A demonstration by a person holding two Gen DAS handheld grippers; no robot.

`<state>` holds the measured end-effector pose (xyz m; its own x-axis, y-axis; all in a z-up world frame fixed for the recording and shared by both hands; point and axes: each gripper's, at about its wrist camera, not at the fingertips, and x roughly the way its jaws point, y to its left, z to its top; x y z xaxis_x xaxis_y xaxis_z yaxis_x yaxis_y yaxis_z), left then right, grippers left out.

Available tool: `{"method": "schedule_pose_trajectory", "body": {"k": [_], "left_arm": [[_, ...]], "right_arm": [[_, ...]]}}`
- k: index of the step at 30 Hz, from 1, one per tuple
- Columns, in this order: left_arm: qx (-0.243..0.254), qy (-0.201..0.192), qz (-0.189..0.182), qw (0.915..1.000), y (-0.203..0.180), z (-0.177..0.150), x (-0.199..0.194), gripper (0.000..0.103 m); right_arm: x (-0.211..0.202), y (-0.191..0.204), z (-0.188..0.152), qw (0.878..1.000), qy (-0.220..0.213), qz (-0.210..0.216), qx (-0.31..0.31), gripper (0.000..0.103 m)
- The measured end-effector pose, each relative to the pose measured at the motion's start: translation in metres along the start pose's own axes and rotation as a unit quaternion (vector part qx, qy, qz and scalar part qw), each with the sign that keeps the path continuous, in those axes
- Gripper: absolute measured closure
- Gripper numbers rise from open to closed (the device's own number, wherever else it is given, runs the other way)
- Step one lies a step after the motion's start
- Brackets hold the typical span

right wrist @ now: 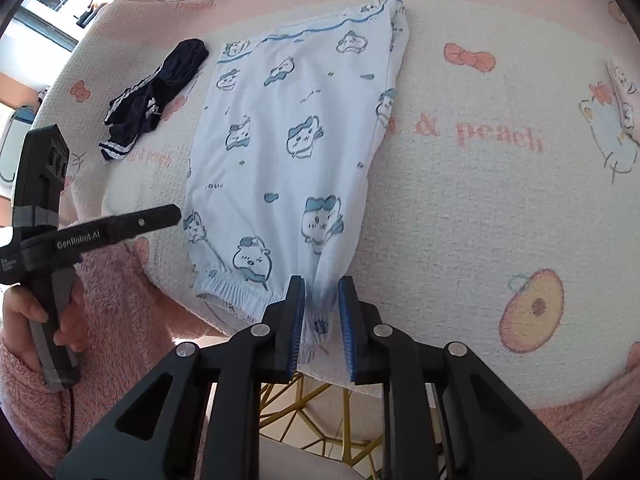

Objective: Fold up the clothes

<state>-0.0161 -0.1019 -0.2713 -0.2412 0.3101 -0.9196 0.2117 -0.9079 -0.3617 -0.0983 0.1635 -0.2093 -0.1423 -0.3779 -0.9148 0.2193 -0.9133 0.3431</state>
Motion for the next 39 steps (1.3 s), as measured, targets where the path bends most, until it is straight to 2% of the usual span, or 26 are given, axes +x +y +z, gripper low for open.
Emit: {"method": "schedule_pose_trajectory", "body": {"k": [1, 2, 5, 7, 8, 10, 12, 13, 17, 19, 22, 24, 27, 29, 30, 31, 34, 37, 39], "left_arm": [[-0.006, -0.002, 0.004, 1.0, 0.01, 0.009, -0.001, 0.071], [-0.005, -0.002, 0.007, 1.0, 0.025, 0.027, -0.002, 0.071], [0.011, -0.012, -0.011, 0.9998, 0.031, 0.045, -0.001, 0.071], [0.031, -0.022, -0.032, 0.9988, 0.024, 0.058, 0.004, 0.071], [0.037, -0.023, -0.035, 0.9984, 0.007, 0.075, 0.018, 0.071], [0.033, -0.016, -0.01, 0.9993, 0.0, 0.093, 0.035, 0.071], [0.019, -0.031, 0.007, 0.9993, 0.008, 0.106, 0.034, 0.071], [0.011, -0.041, -0.003, 0.9991, 0.015, 0.112, 0.029, 0.071], [0.007, -0.063, 0.006, 0.998, 0.031, 0.147, 0.024, 0.071], [0.01, -0.065, 0.008, 0.9978, 0.037, 0.169, 0.029, 0.071], [0.004, -0.074, 0.005, 0.9972, 0.043, 0.198, 0.042, 0.071], [0.004, -0.081, 0.004, 0.9967, 0.042, 0.214, 0.05, 0.071], [0.011, -0.082, 0.015, 0.9964, 0.038, 0.227, 0.064, 0.071], [0.024, -0.09, 0.016, 0.9956, 0.032, 0.232, 0.069, 0.072], [0.036, -0.09, 0.014, 0.9952, 0.029, 0.234, 0.069, 0.088], [0.048, -0.09, 0.012, 0.9947, 0.025, 0.235, 0.07, 0.098], [0.076, -0.094, 0.016, 0.9925, 0.023, 0.242, 0.064, 0.097], [0.056, -0.089, 0.004, 0.9945, 0.034, 0.248, 0.068, 0.097], [0.053, -0.087, 0.007, 0.9948, 0.034, 0.249, 0.073, 0.093]], "right_arm": [[-0.005, -0.004, 0.003, 1.0, -0.002, 0.0, 0.001, 0.08], [-0.009, -0.007, 0.007, 1.0, -0.005, -0.002, 0.002, 0.079], [-0.008, -0.004, 0.026, 0.999, -0.021, -0.015, -0.026, 0.079], [0.001, 0.0, 0.043, 0.998, -0.029, -0.03, -0.052, 0.079], [0.009, 0.002, 0.053, 0.997, -0.031, -0.037, -0.06, 0.079], [0.025, 0.001, 0.072, 0.996, -0.033, -0.054, -0.065, 0.079], [0.039, -0.005, 0.089, 0.995, -0.029, -0.073, -0.057, 0.079], [0.042, -0.009, 0.096, 0.996, -0.027, -0.075, -0.049, 0.079], [0.035, -0.032, 0.123, 0.997, -0.06, -0.054, -0.017, 0.079], [0.031, -0.048, 0.141, 0.996, -0.073, -0.059, 0.009, 0.071], [0.03, -0.068, 0.168, 0.994, -0.084, -0.054, 0.045, 0.066], [0.036, -0.071, 0.185, 0.995, -0.082, -0.046, 0.045, 0.06], [0.052, -0.071, 0.207, 0.995, -0.081, -0.062, 0.022, 0.059], [0.064, -0.076, 0.216, 0.994, -0.081, -0.07, 0.018, 0.067], [0.07, -0.079, 0.219, 0.995, -0.073, -0.059, 0.02, 0.083], [0.072, -0.081, 0.221, 0.996, -0.07, -0.048, 0.022, 0.095], [0.066, -0.084, 0.225, 0.996, -0.079, -0.041, 0.015, 0.096], [0.063, -0.093, 0.229, 0.995, -0.084, -0.044, 0.02, 0.095], [0.065, -0.104, 0.231, 0.996, -0.074, -0.026, 0.046, 0.088]]}}
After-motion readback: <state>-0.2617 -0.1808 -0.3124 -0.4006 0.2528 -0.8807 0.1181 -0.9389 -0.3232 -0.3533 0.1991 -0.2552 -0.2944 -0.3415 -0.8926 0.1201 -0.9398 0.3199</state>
